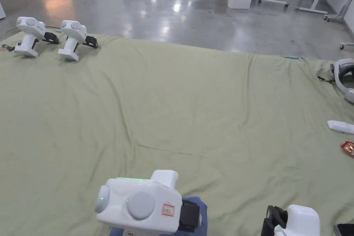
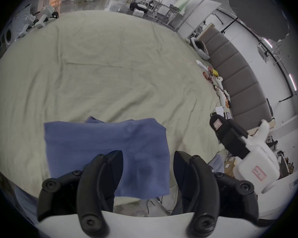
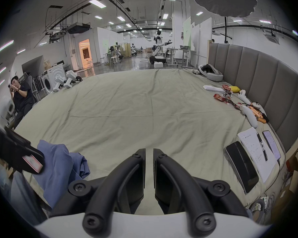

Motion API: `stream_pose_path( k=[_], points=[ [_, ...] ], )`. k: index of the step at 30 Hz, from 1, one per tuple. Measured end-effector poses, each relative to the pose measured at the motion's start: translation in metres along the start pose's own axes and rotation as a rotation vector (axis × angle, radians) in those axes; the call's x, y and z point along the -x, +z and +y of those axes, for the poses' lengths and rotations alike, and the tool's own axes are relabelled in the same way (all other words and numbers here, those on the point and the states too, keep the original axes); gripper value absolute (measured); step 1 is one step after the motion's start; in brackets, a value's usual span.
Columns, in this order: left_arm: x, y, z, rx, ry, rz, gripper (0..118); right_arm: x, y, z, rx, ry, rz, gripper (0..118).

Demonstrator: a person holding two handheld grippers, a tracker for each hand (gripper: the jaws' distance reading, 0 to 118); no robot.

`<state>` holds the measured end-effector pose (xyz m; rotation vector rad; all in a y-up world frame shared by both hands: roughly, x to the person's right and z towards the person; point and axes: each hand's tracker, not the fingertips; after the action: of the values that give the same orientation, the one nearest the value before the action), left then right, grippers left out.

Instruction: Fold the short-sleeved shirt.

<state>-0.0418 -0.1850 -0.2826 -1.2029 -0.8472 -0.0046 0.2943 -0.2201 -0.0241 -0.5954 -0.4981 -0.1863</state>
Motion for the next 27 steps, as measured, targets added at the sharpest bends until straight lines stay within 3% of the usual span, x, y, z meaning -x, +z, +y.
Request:
stream_pose_path(
  k=[4, 5, 7, 12, 18, 27],
  points=[
    [0.015, 0.012, -0.008, -0.051, 0.039, -0.032, 66, 0.002, -0.002, 0.0, 0.003, -0.01, 0.007, 12],
    [0.017, 0.011, -0.008, -0.053, 0.039, -0.016, 58, 0.002, -0.003, 0.0, 0.005, -0.012, 0.009, 12],
    [0.017, 0.004, -0.009, -0.031, 0.032, 0.028, 12, 0.004, -0.004, -0.001, 0.009, -0.015, 0.015, 12],
    [0.021, -0.057, -0.023, 0.076, 0.051, -0.063, 12, 0.005, -0.005, -0.004, 0.019, -0.015, 0.02, 12],
    [0.014, -0.088, -0.038, 0.075, 0.041, -0.042, 12, 0.002, -0.004, -0.005, 0.021, -0.017, 0.012, 12],
    [0.021, -0.051, -0.024, -0.059, -0.059, -0.068, 12, 0.004, 0.003, 0.004, -0.04, -0.011, 0.013, 12]
  ],
)
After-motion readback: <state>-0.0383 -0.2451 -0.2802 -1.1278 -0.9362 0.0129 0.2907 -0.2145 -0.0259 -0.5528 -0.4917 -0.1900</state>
